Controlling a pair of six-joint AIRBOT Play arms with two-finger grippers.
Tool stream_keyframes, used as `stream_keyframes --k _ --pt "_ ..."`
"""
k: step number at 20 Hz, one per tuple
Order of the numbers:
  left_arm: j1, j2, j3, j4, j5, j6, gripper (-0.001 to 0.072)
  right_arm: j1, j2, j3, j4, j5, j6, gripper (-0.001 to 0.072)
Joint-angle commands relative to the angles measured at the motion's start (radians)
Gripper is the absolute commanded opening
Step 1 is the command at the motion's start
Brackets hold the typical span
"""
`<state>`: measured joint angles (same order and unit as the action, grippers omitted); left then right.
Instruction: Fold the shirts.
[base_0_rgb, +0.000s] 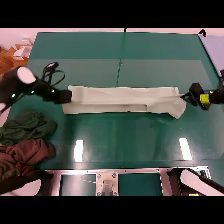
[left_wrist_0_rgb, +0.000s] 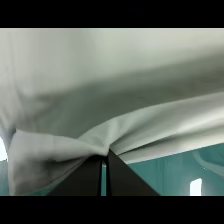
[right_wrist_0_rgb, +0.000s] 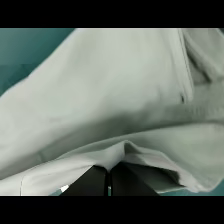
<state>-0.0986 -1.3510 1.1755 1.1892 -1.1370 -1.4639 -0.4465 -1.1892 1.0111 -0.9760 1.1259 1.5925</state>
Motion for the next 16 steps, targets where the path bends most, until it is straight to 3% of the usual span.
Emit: stream_keyframes --k 1,4,5,6,7,8,10,12,16 --pt "0.001 -0.232 0.206 0.0 0.036 0.027 0.0024 0.052 -0.199 0.122 0.008 -0.058 0.005 0.0018" --pt "0.001 -0.386 0.328 -0.046 0.122 0.061 0.0049 0.072 -0.354 0.179 0.034 -0.113 0.004 0.0018" --pt "0.001 -0.417 0.348 -0.068 0.158 0.059 0.031 0.076 -0.395 0.19 0.058 -0.141 -0.002 0.0018" --pt "0.001 -0.438 0.357 -0.094 0.188 0.058 0.0434 0.078 -0.425 0.2 0.086 -0.163 -0.013 0.0018" --pt "0.001 -0.446 0.357 -0.118 0.205 0.058 0.0419 0.077 -0.446 0.213 0.115 -0.172 -0.042 0.0019" --pt "0.001 -0.446 0.359 -0.119 0.206 0.059 0.0436 0.076 -0.454 0.229 0.131 -0.17 -0.068 0.0067" --pt "0.025 -0.442 0.425 -0.097 0.132 0.058 0.0705 0.045 -0.453 0.304 0.127 -0.111 -0.115 0.0371" --pt "0.082 -0.431 0.531 -0.067 0.022 0.016 0.0708 -0.023 -0.453 0.407 0.104 0.009 -0.166 0.0561" --pt "0.183 -0.431 0.678 -0.073 -0.165 -0.075 0.0708 -0.123 -0.465 0.441 -0.009 0.158 -0.267 0.0687"
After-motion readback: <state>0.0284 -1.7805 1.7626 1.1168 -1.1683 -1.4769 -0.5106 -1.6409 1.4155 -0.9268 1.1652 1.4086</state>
